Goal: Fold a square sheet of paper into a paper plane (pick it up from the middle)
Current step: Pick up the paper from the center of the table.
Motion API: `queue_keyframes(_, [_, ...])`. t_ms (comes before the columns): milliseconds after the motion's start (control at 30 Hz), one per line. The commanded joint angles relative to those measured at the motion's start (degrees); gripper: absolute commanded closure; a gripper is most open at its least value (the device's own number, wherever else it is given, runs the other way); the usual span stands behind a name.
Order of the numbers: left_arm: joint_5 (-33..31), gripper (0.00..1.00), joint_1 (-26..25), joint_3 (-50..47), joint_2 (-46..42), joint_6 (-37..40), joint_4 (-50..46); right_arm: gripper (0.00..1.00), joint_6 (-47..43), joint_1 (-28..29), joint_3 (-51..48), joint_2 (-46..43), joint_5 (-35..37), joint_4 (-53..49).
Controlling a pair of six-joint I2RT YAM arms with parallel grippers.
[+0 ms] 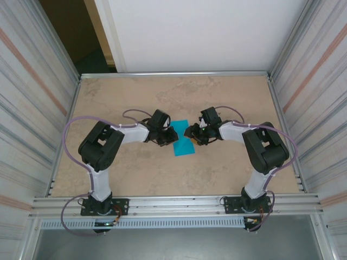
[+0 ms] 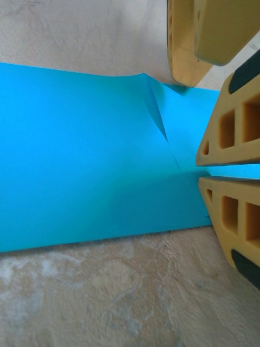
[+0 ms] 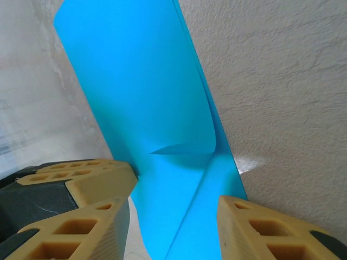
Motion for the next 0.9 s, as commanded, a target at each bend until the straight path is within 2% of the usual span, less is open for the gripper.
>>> queue_keyframes(0, [-1.2,0.86,0.3,-1.8,1.0,-0.9,-1.4,0.55,1.6,-0.1,0.6,1.4,-0.6,-0.1])
queue_keyframes(367, [-0.6,0.86,0.4,-1.8,1.5,-1.0,-0.9,0.65,0.4,-0.3,2.1,3.9,-2.0,0.9])
queue_keyframes(867, [-0.7,0.86,0.6,-2.2,1.2,-1.0,-1.0,0.73,-1.4,-0.2,1.0,0.0,-0.4,1.0])
